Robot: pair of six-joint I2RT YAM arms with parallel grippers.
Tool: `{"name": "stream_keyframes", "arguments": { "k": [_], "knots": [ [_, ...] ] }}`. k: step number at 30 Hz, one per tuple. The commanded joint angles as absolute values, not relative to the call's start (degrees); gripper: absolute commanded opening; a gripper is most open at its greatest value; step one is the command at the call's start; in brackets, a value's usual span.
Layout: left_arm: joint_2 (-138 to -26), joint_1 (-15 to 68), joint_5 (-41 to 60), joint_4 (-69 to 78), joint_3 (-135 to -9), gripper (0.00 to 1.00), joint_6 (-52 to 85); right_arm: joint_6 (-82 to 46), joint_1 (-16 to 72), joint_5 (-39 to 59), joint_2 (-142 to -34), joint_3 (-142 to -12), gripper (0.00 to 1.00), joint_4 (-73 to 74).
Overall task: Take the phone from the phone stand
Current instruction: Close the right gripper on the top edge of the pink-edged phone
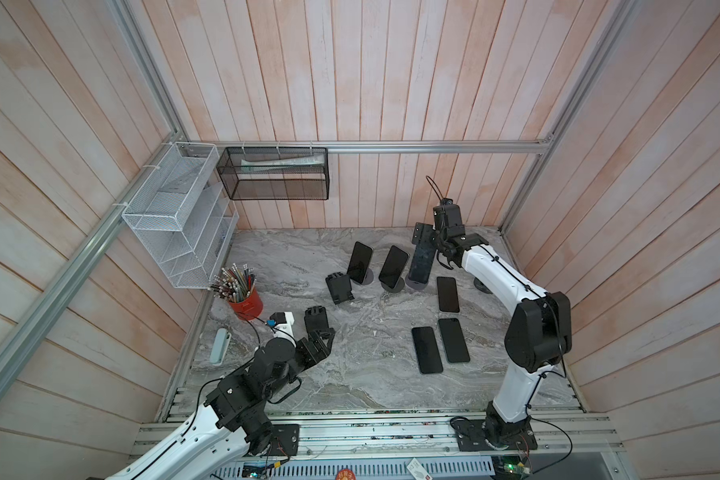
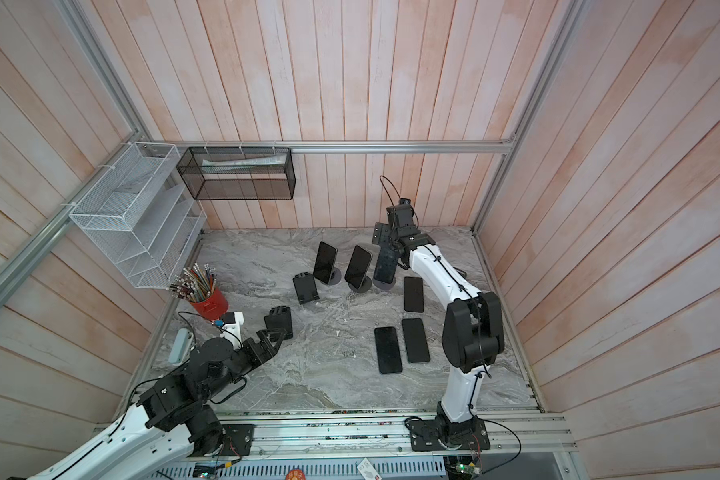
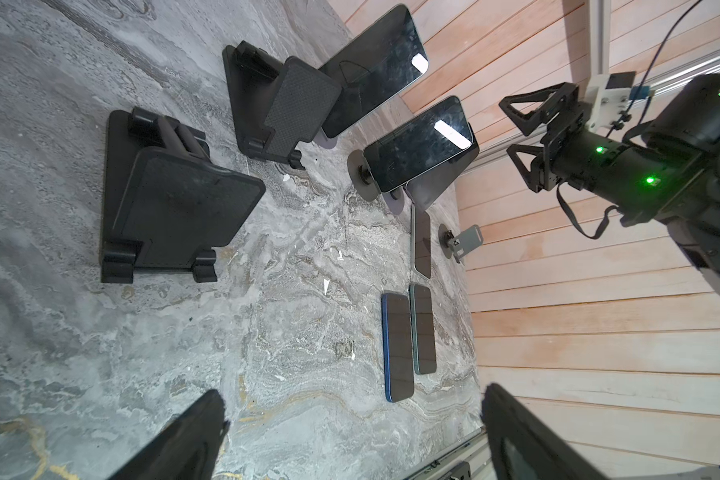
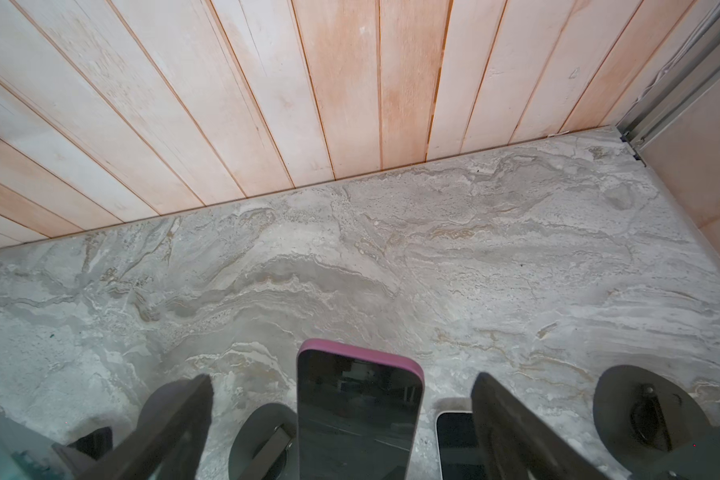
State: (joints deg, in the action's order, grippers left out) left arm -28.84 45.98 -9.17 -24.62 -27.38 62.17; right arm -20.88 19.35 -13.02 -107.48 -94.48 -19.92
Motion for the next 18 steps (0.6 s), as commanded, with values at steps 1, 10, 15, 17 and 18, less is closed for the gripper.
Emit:
{"name": "stream_keyframes", "arguments": {
  "k": [1, 10, 15, 17, 18],
  "knots": [
    [-27.8, 46.1, -9.5, -24.2, -29.3, 0.98, 61.4, -18.8, 19.4, -13.5, -110.7, -99.0, 0.98, -24.1],
    [-27.0, 46.1, -10.0, -25.8, -29.4, 0.98, 60.9, -19.5, 19.2, -15.5, -114.4, -102.6, 0.98, -26.5],
    [-26.7, 46.1, -9.9, -25.7, -28.8, 0.98, 61.2, -21.0, 19.0, -15.8, -114.9, -102.2, 0.98, -26.3],
    [-26.6, 46.1, -9.7, -25.7, -28.8, 0.98, 61.3, -21.4, 19.0, -16.1, -115.1, -102.2, 0.98, -26.5],
    [-26.6, 46.1, -9.6, -25.6, -28.9, 0.98, 61.3, -21.4, 18.9, -16.0, -115.1, -102.1, 0.98, -26.5]
  ]
}}
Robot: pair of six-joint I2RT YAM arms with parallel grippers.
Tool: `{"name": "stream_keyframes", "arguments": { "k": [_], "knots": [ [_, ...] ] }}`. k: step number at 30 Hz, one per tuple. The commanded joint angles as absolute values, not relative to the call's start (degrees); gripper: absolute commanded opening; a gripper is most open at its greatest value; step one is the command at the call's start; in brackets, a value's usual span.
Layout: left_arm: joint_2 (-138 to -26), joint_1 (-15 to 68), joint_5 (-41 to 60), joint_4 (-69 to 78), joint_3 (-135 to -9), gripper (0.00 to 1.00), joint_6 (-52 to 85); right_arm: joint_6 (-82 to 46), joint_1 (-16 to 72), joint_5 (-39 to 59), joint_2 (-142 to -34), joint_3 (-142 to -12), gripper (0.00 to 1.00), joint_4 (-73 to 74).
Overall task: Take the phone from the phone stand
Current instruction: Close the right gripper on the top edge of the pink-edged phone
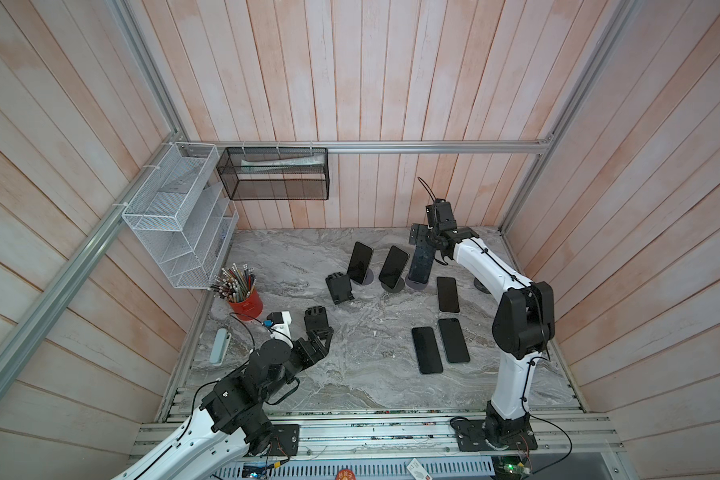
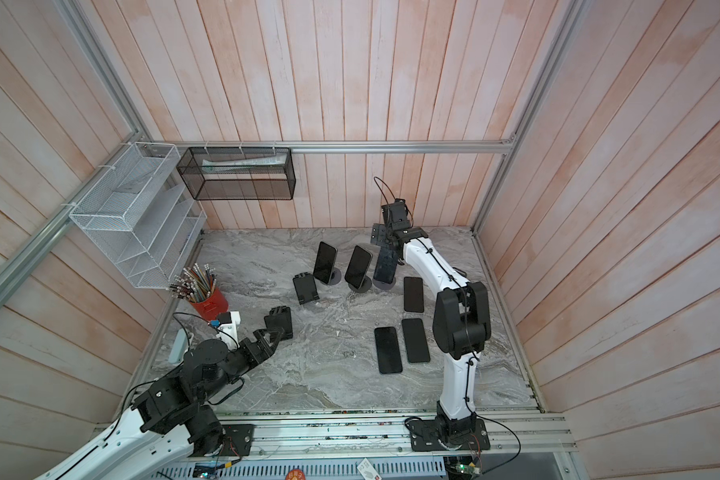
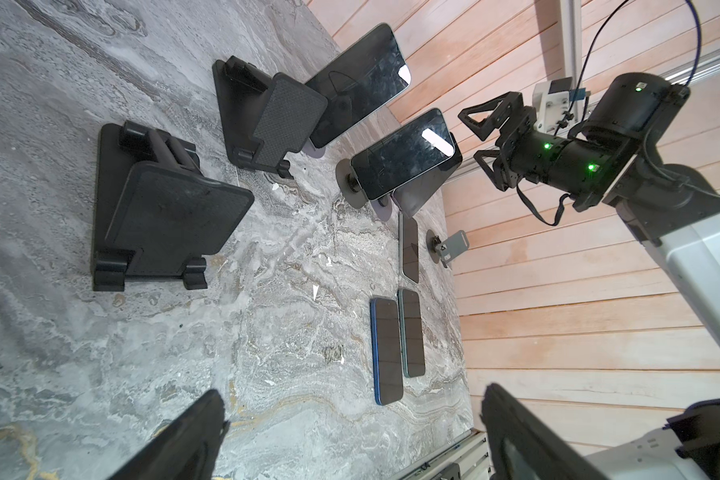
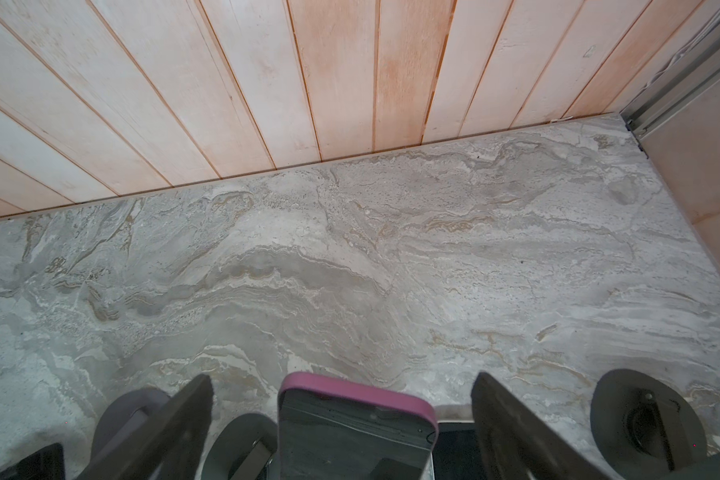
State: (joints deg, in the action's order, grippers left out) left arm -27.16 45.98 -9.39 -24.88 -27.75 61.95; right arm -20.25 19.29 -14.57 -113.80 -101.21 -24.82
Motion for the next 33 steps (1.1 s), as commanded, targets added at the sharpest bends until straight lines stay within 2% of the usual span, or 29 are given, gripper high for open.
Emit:
{"name": "stream_keyframes", "arguments": {
  "k": [1, 19, 33],
  "knots": [
    [-26.7, 46.1, -9.6, -25.8, -29.0, 0.98, 61.3, -21.5, 19.0, -16.0, -115.1, -102.0, 0.98, -26.6],
    [-26.3, 46.1, -9.9, -26.9, -30.0, 0.98, 60.8, -22.2, 18.7, -15.2, -115.6, -99.0, 0.96, -24.9],
    [-27.0, 46.1, -9.8, -25.4, -30.1, 0.98, 60.3, -22.5, 18.7, -14.6, -114.6, -95.7, 0.89, -23.1]
  ]
}}
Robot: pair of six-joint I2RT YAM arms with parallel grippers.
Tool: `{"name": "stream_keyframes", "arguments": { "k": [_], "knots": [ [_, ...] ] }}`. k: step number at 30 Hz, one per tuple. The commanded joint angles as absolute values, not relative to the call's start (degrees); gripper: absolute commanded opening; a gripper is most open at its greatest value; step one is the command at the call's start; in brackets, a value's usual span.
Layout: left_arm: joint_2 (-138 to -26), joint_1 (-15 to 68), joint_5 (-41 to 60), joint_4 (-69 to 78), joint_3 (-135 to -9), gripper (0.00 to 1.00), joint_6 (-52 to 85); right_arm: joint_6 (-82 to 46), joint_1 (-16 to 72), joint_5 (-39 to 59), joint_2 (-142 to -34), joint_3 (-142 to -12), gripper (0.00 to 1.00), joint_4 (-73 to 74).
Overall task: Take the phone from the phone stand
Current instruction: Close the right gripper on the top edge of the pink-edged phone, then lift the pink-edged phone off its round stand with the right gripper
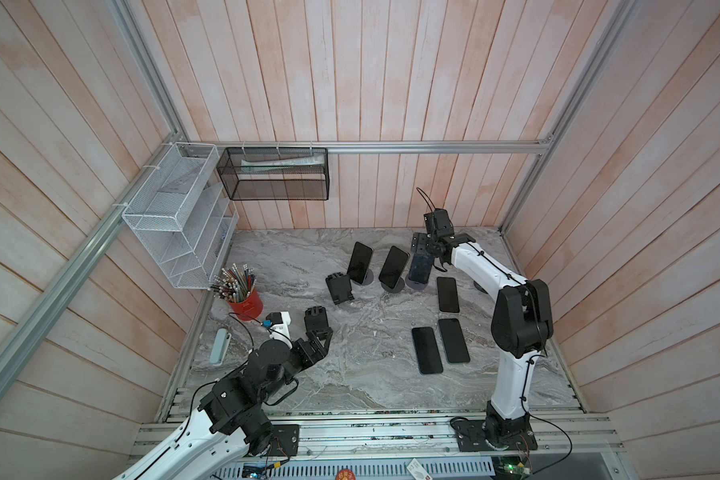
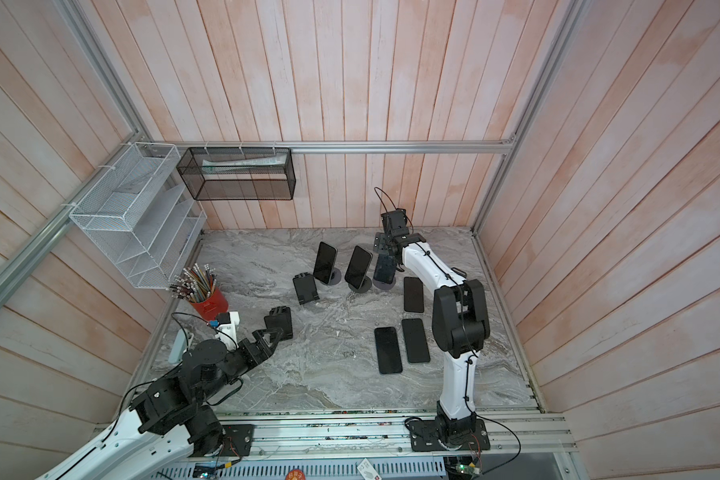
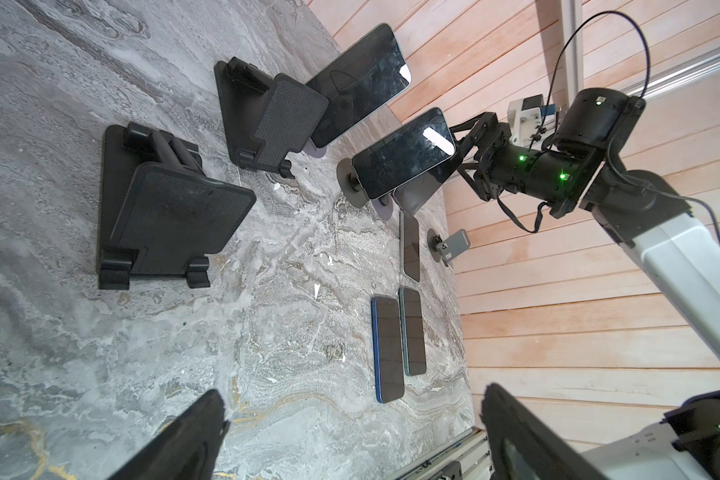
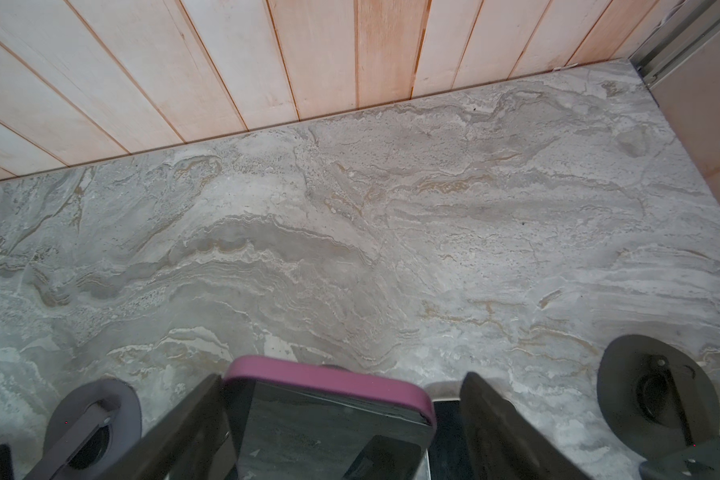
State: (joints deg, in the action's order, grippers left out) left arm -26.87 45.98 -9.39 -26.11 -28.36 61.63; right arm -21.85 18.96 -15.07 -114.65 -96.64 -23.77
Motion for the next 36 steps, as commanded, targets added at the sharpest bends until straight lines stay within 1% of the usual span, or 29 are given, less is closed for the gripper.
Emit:
{"name": "stream_keyframes", "arguments": {
  "k": [1, 21, 36],
  "knots": [
    [-27.1, 46.1, -9.9, -25.4, -30.1, 0.98, 60.3, -22.5, 18.7, -14.5, -114.5, -95.3, 0.88, -22.9],
    [-27.4, 46.1, -9.7, -25.3, -29.8, 0.98, 60.2, -22.3, 18.7, -12.2, -113.3, -92.7, 0.78, -20.0],
    [-27.3, 46.1, -10.1, -24.8, -29.8, 0.98, 59.8, -20.7, 18.7, -10.7, -111.3, -90.0, 0.74, -17.2]
  ]
}}
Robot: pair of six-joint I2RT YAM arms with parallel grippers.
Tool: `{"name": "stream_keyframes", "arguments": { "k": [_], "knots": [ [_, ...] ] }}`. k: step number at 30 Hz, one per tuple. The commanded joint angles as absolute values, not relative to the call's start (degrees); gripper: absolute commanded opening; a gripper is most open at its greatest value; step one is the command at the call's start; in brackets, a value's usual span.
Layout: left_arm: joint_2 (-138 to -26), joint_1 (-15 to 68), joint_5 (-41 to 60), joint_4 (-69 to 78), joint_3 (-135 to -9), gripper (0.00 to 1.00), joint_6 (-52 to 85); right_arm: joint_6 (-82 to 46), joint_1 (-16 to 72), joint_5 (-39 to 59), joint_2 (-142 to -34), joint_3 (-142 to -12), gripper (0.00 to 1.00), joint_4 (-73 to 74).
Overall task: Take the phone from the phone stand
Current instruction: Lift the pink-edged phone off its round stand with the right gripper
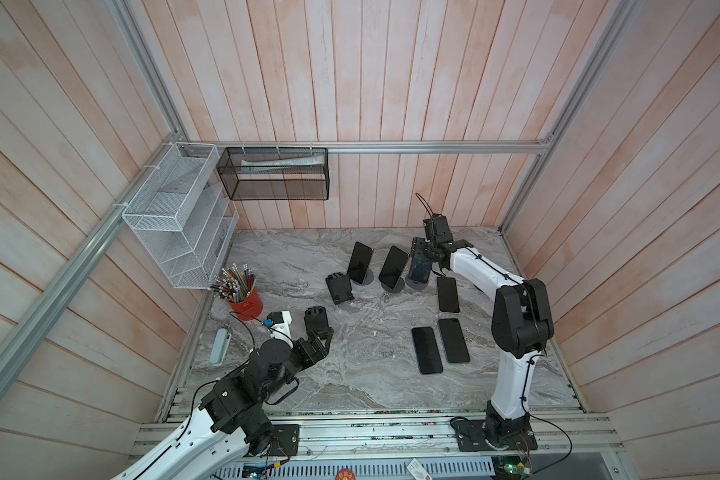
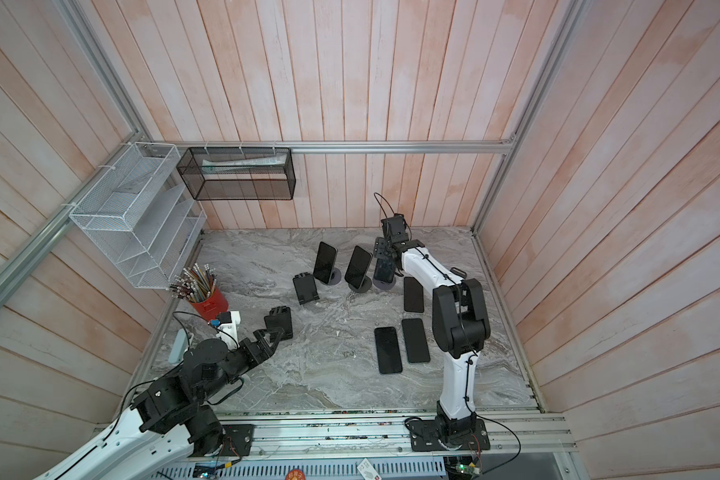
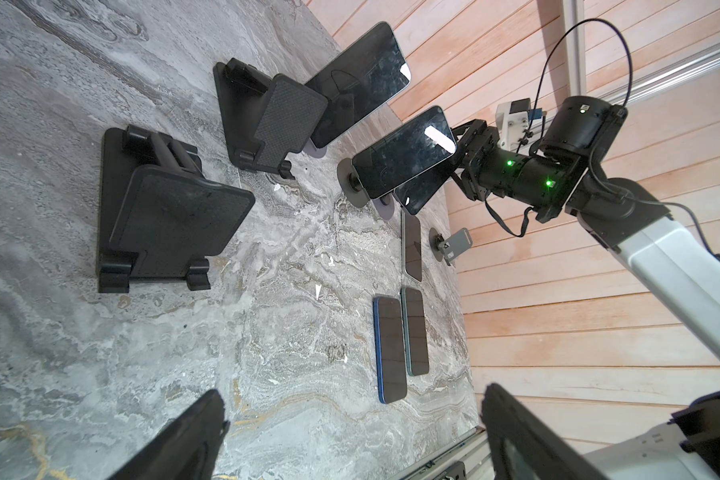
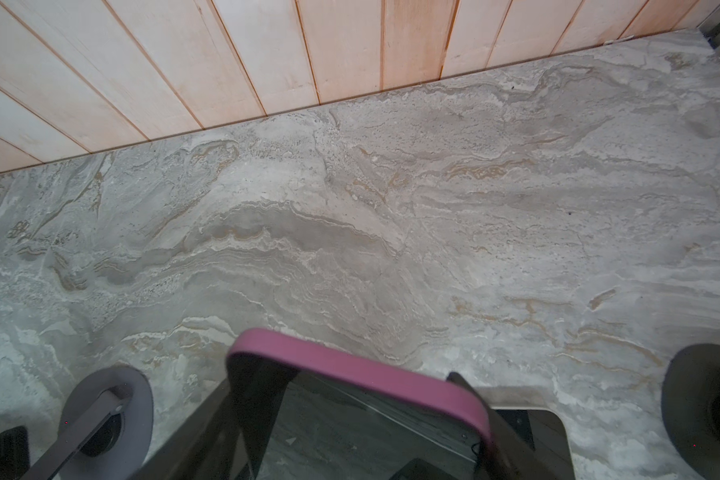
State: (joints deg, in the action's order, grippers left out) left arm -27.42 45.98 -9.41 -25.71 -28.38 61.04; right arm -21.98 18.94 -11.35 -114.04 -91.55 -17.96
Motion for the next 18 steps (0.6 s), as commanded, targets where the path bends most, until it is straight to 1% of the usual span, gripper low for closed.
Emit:
{"name": "stream_keyframes", "arguments": {
  "k": [1, 8, 18],
  "knots": [
    [-27.4, 46.1, -10.1, -24.7, -29.8, 0.98, 59.7, -20.7, 18.7, -10.6, -111.0, -89.6, 0.74, -16.7],
    [-27.6, 46.1, -10.3, -24.5, -29.8, 0.98, 59.6, -20.6, 18.7, -11.3, -107.2, -85.9, 0.73, -12.9],
    [-28.2, 46.1, -10.0, -23.9, -29.9, 0.98, 59.5, -20.3, 18.7, -10.9, -104.6, -84.0, 0.73, -11.8]
  ]
}}
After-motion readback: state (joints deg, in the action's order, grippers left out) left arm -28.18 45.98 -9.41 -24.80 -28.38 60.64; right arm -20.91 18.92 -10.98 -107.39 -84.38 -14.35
